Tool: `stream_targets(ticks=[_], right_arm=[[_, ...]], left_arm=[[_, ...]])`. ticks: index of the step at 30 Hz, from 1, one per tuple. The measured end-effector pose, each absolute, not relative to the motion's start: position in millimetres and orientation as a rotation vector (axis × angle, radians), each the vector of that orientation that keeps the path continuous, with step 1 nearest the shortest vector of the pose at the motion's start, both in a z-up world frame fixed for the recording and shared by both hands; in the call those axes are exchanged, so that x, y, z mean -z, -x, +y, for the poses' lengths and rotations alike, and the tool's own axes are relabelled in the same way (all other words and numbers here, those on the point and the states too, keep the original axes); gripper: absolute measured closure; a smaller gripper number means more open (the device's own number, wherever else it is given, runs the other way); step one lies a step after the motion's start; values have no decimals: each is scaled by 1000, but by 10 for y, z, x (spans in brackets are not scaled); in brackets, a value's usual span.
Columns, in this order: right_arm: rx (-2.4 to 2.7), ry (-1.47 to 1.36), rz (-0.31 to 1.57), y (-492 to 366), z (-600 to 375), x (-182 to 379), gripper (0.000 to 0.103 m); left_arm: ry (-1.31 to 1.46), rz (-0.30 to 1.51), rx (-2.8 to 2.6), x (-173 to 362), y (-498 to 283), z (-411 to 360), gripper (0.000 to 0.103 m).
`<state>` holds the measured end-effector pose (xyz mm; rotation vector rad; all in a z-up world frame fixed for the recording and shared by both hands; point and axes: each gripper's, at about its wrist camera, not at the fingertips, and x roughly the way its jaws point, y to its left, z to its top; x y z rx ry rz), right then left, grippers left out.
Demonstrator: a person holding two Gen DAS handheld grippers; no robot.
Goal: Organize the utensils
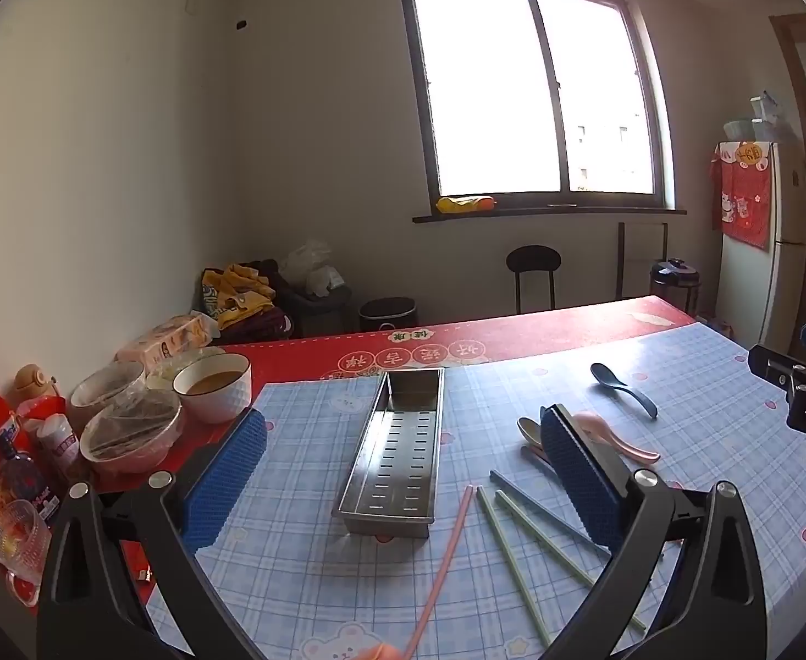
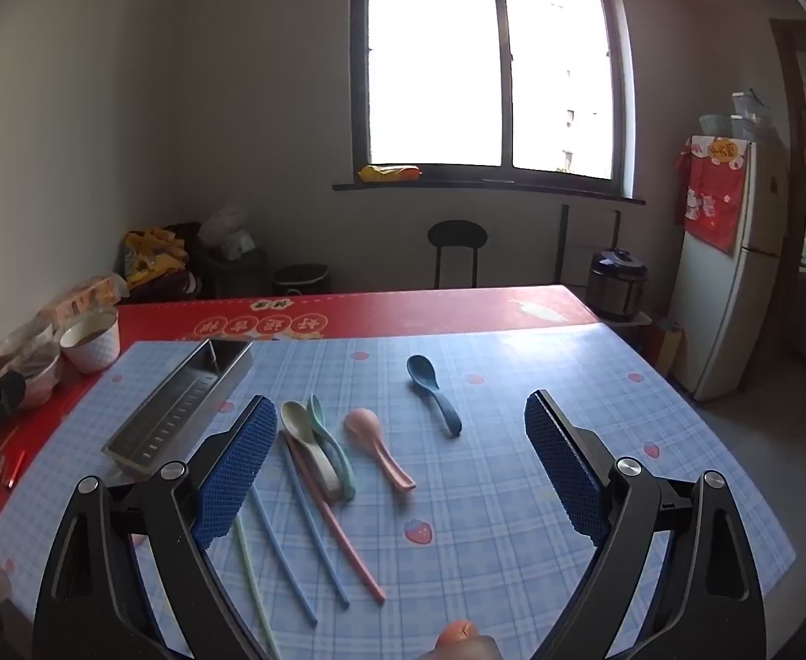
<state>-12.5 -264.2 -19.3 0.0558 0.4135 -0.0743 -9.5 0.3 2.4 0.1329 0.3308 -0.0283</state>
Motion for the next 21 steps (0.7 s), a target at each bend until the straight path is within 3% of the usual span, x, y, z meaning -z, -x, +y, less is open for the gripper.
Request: stream_targets(ticks=[21], right_arm=[[76,-53,411,151,-2621,180,14]], left_arm=[[-128,328,29,-29,126,16,5]])
